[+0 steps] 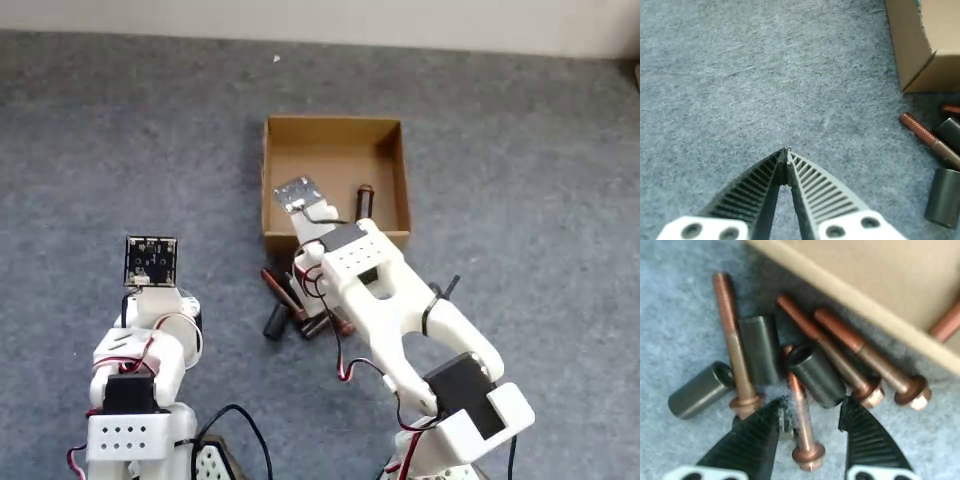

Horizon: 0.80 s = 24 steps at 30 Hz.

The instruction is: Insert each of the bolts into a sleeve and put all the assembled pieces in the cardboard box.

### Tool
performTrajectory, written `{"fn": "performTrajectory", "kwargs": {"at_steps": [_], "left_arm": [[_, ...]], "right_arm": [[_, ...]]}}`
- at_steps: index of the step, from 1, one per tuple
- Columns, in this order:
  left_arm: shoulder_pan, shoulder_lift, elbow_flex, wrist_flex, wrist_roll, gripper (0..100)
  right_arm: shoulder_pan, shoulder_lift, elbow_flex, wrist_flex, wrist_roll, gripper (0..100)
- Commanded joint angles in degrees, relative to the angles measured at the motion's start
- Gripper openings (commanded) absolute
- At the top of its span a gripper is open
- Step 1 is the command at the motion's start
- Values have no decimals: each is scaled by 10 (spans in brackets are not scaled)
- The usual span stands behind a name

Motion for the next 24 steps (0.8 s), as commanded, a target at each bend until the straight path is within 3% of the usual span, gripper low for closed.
{"fn": "performTrajectory", "kwargs": {"at_steps": [1, 14, 19, 24], "left_arm": [[-10, -6, -3, -15, -9, 8], [-9, -6, -3, -15, -9, 8], [-9, -6, -2, -15, -9, 8], [-9, -6, -2, -14, -9, 8]], "right_arm": [[7, -2, -29, -29, 10, 152], [5, 2, -29, -41, 11, 152], [14, 58, -29, -94, 49, 152], [15, 44, -29, -95, 51, 39]]}}
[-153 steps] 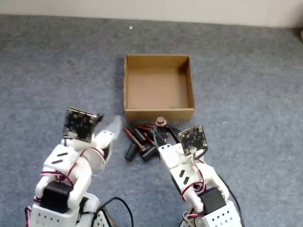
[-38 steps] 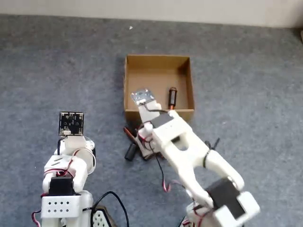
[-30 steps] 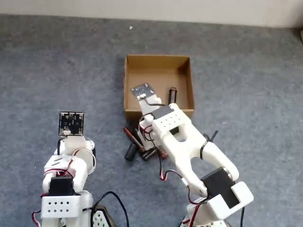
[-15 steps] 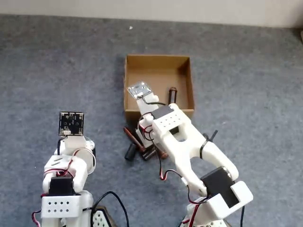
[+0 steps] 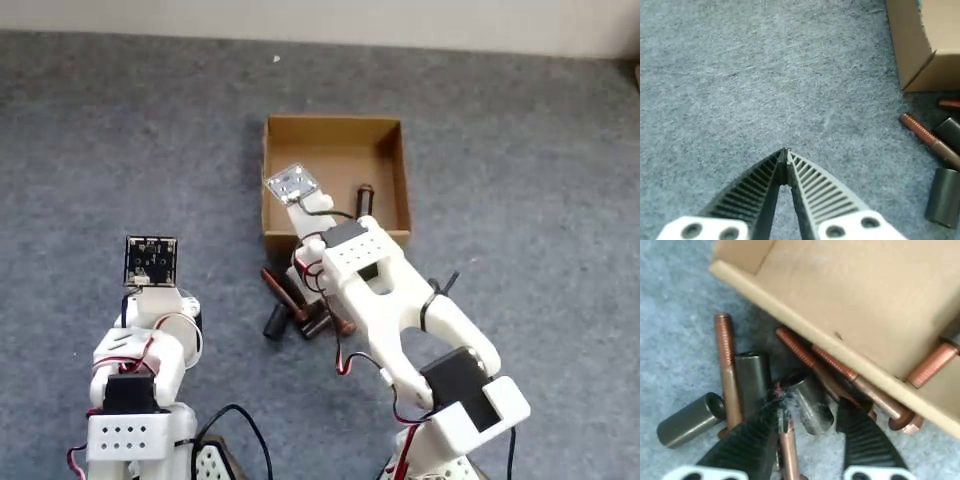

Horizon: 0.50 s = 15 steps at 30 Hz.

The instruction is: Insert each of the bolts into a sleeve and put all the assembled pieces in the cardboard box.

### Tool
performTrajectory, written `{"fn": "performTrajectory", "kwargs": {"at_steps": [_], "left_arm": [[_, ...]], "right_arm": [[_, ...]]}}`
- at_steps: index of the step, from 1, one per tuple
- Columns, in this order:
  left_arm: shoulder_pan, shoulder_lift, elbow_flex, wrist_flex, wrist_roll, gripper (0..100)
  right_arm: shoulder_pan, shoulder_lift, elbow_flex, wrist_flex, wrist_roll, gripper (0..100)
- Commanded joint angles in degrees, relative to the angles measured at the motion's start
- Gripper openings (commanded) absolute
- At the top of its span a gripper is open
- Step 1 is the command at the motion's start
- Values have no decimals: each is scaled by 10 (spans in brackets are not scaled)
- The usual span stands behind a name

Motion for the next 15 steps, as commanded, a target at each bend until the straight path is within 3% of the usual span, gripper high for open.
{"fn": "performTrajectory", "kwargs": {"at_steps": [1, 15], "left_arm": [[-9, -6, -2, -14, -9, 8], [-9, -6, -1, -15, -9, 9]], "right_arm": [[4, -4, -15, -26, 8, 14], [3, -8, -2, -13, 8, 20]]}}
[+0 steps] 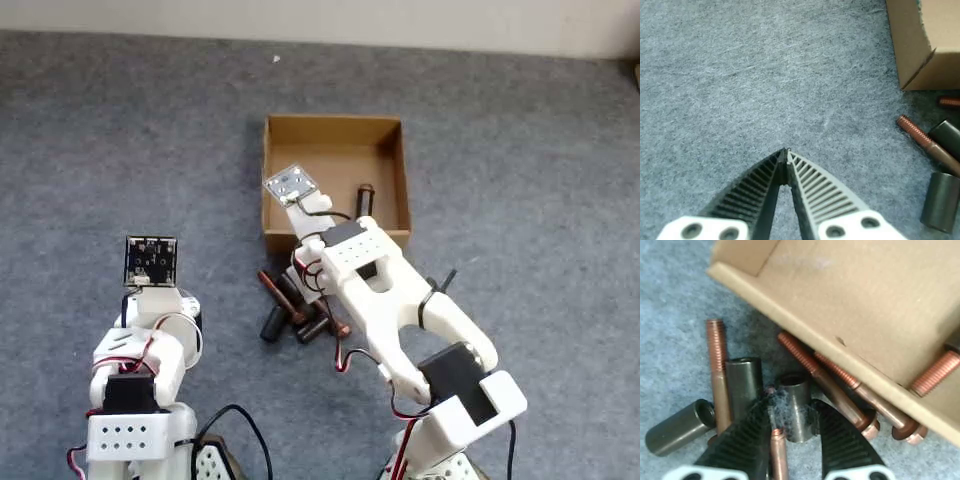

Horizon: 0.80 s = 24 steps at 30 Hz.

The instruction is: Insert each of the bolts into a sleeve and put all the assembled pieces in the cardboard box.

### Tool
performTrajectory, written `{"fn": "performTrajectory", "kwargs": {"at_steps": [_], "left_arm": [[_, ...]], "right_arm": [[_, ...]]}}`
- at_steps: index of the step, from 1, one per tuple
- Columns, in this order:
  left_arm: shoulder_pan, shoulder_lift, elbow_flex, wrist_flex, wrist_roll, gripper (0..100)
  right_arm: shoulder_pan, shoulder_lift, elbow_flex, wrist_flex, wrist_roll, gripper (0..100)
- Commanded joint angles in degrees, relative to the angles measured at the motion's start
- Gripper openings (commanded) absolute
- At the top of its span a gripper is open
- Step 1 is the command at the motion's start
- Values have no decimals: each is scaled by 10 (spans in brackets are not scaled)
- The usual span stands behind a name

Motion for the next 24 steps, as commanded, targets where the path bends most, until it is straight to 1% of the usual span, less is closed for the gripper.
{"fn": "performTrajectory", "kwargs": {"at_steps": [1, 11, 16, 20, 24], "left_arm": [[-9, -6, 2, -15, -9, 9], [-8, -6, 4, -16, -10, 10], [-8, -6, 4, -16, -10, 10], [-9, -6, 4, -16, -10, 10], [-9, -6, 4, -16, -10, 10]], "right_arm": [[2, -11, 0, 4, 4, 20], [2, -16, 2, 66, 4, 9], [17, -25, -28, 145, 4, 4], [41, -78, -69, 192, 4, 4], [73, -153, -61, 225, 4, 4]]}}
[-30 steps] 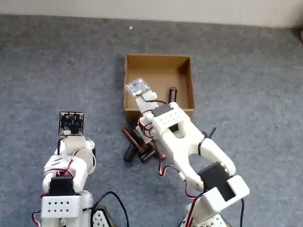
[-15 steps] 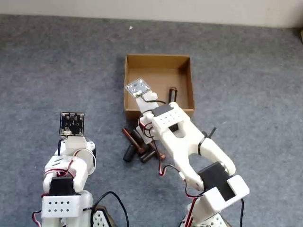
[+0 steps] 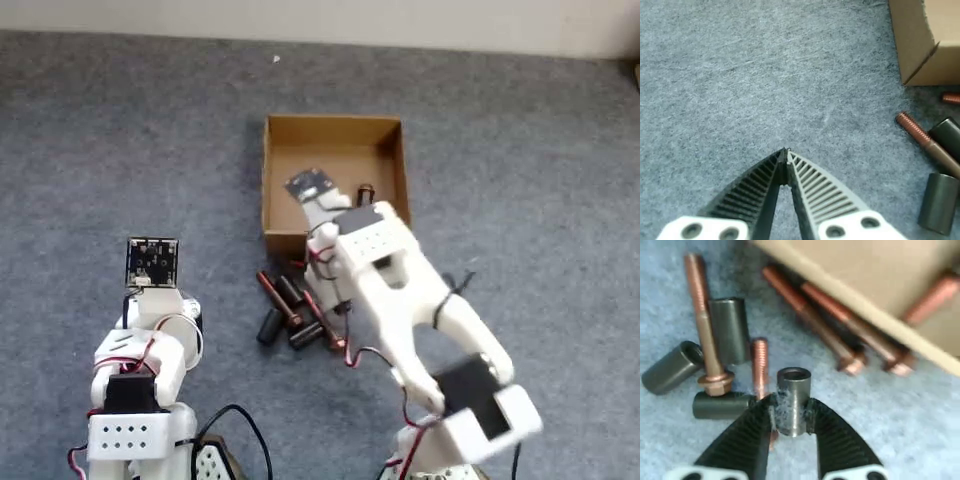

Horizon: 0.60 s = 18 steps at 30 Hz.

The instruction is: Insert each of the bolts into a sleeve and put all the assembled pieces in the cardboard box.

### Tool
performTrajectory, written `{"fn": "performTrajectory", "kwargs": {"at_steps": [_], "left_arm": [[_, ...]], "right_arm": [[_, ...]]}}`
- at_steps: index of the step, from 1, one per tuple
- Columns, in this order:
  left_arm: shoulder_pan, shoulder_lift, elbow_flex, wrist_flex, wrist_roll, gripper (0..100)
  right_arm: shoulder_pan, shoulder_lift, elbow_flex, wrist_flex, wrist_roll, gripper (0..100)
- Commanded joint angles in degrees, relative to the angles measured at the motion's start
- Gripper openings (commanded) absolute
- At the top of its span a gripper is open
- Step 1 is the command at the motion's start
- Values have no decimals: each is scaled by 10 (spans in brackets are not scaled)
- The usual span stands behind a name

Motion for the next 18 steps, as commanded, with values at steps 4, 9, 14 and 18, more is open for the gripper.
{"fn": "performTrajectory", "kwargs": {"at_steps": [4, 9, 14, 18], "left_arm": [[-9, -6, -5, -16, -10, 10], [-9, -6, -5, -16, -10, 10], [-9, -6, -5, -16, -10, 10], [-8, -6, -5, -16, -10, 10]], "right_arm": [[65, -112, 34, 26, 5, 4], [73, -113, 129, -49, 5, 9], [73, -118, 169, -77, 1, 43], [57, -119, 140, -65, -3, 108]]}}
